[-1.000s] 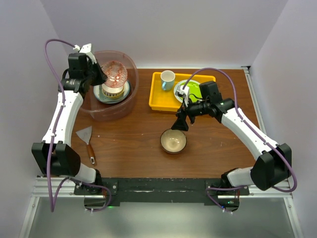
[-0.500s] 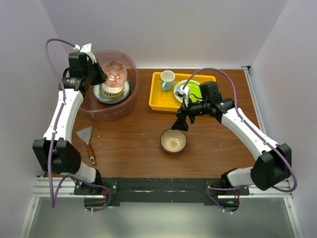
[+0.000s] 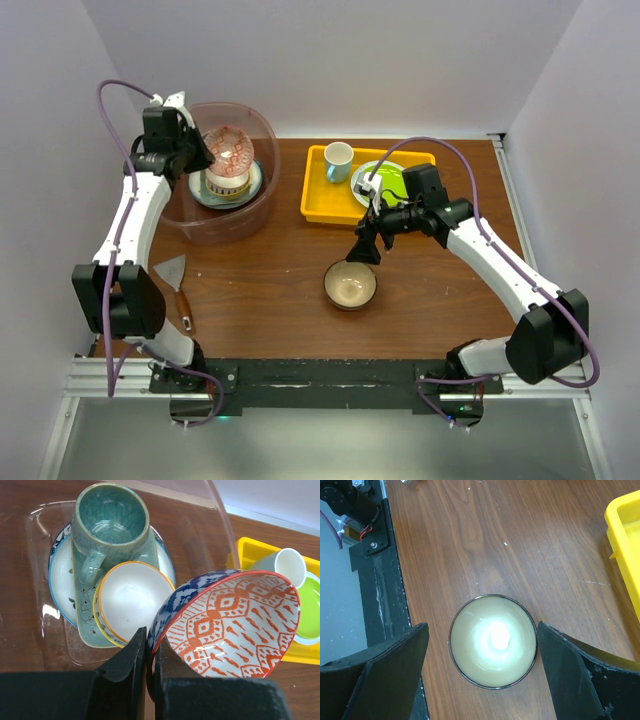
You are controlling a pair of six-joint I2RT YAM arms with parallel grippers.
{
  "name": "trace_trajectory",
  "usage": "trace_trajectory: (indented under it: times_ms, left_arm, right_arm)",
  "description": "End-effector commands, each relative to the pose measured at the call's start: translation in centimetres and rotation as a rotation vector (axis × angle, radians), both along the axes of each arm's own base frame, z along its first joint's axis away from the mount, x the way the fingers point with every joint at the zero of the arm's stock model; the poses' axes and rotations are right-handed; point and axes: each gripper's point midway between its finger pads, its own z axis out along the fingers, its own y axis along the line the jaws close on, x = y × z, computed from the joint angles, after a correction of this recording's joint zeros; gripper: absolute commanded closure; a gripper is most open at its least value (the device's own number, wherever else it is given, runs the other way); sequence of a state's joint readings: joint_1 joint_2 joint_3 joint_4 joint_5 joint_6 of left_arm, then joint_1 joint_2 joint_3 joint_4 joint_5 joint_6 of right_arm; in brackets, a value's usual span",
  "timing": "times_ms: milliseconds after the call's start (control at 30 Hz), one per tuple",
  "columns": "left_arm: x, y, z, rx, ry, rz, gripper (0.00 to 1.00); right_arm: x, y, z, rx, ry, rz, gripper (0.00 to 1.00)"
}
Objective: Place the mixed dishes into the plastic bin
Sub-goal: Place the bowl in the plastic bin.
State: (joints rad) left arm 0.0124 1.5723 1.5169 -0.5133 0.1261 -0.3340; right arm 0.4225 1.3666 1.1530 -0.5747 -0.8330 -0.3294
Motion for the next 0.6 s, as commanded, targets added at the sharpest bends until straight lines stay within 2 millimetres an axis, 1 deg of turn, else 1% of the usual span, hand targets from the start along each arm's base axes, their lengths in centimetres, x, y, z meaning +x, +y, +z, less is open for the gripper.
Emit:
trace_trajectory:
  times_ms: [0, 67, 133, 167, 200, 267, 300, 367, 400, 433, 467, 567]
  left_arm:
    - [2.2, 1.4, 2.2, 0.026, -0.088, 0.054, 1.0]
    - [2.4, 1.9, 1.5, 0.05, -0.067, 0.073, 1.0]
    - [2.8, 2.3, -0.1, 0.072, -0.022, 0.079, 1.0]
    - [3.0, 2.6, -0.1, 0.081, -0.018, 0.089, 1.0]
    - [3.4, 2.7, -1.1, 0.091, 0.004, 0.088, 1.0]
    - [3.7, 2.9, -1.5, 0.101, 0.016, 0.091, 1.0]
    - [4.0, 2.9, -2.1, 0.101, 0.03, 0.091, 1.0]
    - [4.4, 2.9, -2.2, 0.106, 0.032, 0.088, 1.0]
    - [4.7, 2.8, -3.2, 0.107, 0.054, 0.084, 1.0]
    - [5.0, 2.9, -3.0, 0.108, 0.053, 0.085, 1.0]
    - [5.2, 2.9, -3.9, 0.113, 0.075, 0.08, 1.0]
    - [5.4, 3.4, -4.7, 0.136, 0.104, 0.097, 1.0]
  right_arm:
    - [-0.2, 0.0, 1.2, 0.032, -0.042, 0.01, 0.07]
    - [-0.2, 0.0, 1.1, 0.033, -0.041, 0.01, 0.07]
    - [-0.2, 0.1, 1.1, 0.035, -0.041, 0.013, 0.07]
    - [-0.2, 0.1, 1.1, 0.035, -0.04, 0.013, 0.07]
    - [-0.2, 0.1, 1.0, 0.034, -0.038, 0.012, 0.07]
    - [-0.2, 0.1, 1.1, 0.036, -0.039, 0.013, 0.07]
    - [-0.3, 0.1, 1.2, 0.036, -0.041, 0.015, 0.07]
    - [-0.2, 0.0, 1.1, 0.034, -0.038, 0.012, 0.07]
    - [-0.2, 0.0, 1.1, 0.034, -0.038, 0.012, 0.07]
    - [-0.3, 0.1, 1.0, 0.033, -0.037, 0.013, 0.07]
    - [-0.2, 0.1, 1.1, 0.033, -0.039, 0.012, 0.07]
    - [-0.3, 0.1, 1.2, 0.035, -0.04, 0.013, 0.07]
